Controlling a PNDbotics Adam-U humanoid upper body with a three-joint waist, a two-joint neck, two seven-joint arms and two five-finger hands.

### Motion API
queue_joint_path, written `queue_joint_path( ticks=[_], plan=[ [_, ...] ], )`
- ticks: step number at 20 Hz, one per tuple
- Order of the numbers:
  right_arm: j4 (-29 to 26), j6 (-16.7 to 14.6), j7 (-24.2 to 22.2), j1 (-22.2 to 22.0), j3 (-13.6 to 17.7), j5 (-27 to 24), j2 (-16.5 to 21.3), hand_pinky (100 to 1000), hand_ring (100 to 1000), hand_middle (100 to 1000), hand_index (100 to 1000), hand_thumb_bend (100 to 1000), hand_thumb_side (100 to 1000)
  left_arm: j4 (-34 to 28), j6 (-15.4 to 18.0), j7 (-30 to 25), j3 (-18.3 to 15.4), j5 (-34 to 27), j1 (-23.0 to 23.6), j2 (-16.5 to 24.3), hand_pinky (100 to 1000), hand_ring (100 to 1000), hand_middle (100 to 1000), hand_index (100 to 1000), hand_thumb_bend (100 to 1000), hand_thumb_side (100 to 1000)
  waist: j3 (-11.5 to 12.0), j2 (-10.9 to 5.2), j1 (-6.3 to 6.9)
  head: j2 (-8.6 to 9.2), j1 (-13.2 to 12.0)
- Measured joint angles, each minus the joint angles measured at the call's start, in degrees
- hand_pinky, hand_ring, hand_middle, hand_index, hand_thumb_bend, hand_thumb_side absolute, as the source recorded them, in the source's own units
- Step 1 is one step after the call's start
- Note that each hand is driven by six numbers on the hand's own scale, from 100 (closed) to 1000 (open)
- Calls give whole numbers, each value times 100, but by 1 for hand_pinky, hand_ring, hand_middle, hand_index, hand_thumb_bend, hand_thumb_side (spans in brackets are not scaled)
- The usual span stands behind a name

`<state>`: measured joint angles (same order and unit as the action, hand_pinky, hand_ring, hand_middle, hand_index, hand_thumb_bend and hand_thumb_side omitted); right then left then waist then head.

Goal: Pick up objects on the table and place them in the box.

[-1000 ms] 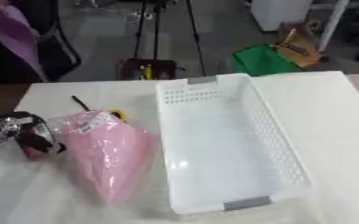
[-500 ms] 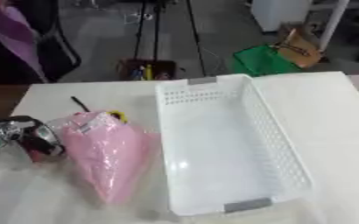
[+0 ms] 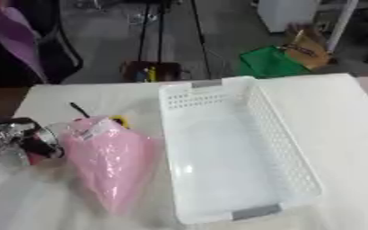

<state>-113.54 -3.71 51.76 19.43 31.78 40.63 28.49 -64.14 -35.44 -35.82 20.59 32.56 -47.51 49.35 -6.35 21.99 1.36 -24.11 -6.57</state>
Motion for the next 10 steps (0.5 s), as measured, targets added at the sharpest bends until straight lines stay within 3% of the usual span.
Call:
queue_joint_path(
  ticks=[5, 10],
  plan=[
    [0, 4, 4, -10, 5, -25, -5, 712, 666, 705, 773, 100, 769, 2, 0, 0, 0, 26, -24, -47, 796, 797, 690, 736, 339, 467, 0, 0, 17, 0, 0],
    [0, 5, 5, -11, 33, -42, -5, 713, 666, 705, 770, 100, 769, 19, 0, 0, -2, 39, -39, -48, 757, 771, 680, 726, 254, 476, 1, 0, 17, 0, 1]
  ],
)
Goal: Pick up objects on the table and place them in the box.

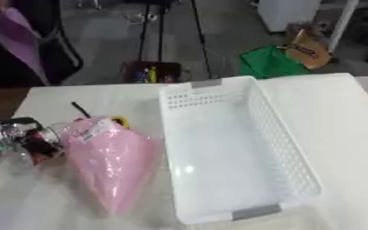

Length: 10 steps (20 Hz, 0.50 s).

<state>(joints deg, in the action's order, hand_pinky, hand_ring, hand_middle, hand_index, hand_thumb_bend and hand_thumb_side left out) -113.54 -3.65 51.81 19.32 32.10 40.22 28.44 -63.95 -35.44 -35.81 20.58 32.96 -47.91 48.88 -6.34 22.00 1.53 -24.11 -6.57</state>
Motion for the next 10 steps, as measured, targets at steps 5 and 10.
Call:
queue_joint_path(
  ticks=[5, 10],
  plan=[
    [0, 0, 0, -14, 1, -3, -1, 713, 666, 705, 768, 100, 769, -77, 6, -6, -63, 102, -59, 0, 756, 770, 677, 727, 212, 486, 20, 0, 0, 0, 7],
    [0, 1, 1, -17, 2, -4, -1, 713, 666, 705, 767, 100, 770, -210, 15, -15, -140, 276, -116, 0, 748, 770, 677, 725, 190, 491, 48, -8, -2, 0, 11]
  ],
)
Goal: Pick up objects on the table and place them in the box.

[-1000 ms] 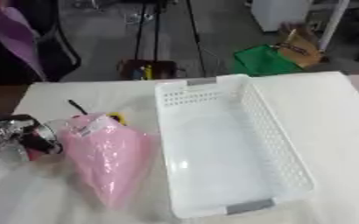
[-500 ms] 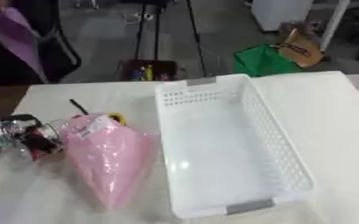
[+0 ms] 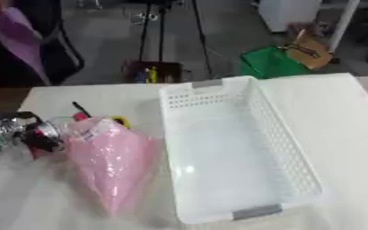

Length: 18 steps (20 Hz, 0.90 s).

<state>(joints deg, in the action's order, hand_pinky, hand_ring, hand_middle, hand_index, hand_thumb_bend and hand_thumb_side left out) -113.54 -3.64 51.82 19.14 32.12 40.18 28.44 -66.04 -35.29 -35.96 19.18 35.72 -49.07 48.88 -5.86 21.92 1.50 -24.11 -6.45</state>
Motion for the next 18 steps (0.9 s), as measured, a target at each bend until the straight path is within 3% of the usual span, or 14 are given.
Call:
queue_joint_path(
  ticks=[18],
  plan=[
    [0, 17, 12, -68, 2, 1, 1, 714, 665, 705, 765, 100, 773, -142, 110, -110, -56, 626, -516, 14, 745, 768, 660, 706, 168, 498, 125, -182, 82, -55, 5]
  ],
)
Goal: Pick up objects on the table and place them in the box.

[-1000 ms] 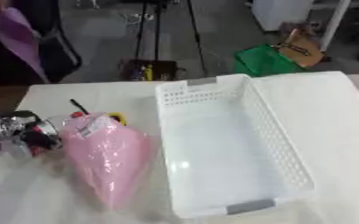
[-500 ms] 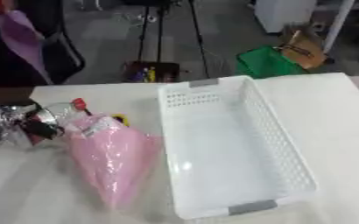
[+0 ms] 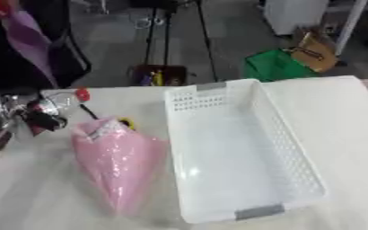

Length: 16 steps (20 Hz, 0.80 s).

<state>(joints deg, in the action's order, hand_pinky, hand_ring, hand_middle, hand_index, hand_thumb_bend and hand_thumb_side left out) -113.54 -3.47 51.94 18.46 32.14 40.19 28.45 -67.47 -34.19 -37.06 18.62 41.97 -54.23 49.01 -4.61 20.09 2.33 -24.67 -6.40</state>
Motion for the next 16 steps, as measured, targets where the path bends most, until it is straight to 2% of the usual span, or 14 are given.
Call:
queue_joint_path(
  ticks=[11, 16],
  plan=[
    [0, 24, -4, -62, 3, 7, 1, 716, 666, 704, 766, 100, 773, -627, 236, -236, -79, 224, -515, -10, 734, 760, 627, 678, 140, 512, 70, -126, 41, -108, 71],
    [0, 36, -7, -84, 3, 7, 1, 716, 666, 704, 766, 100, 773, -1147, 382, -382, 78, 161, -770, -81, 738, 758, 622, 674, 139, 513, 75, -172, 47, -173, 154]
  ],
)
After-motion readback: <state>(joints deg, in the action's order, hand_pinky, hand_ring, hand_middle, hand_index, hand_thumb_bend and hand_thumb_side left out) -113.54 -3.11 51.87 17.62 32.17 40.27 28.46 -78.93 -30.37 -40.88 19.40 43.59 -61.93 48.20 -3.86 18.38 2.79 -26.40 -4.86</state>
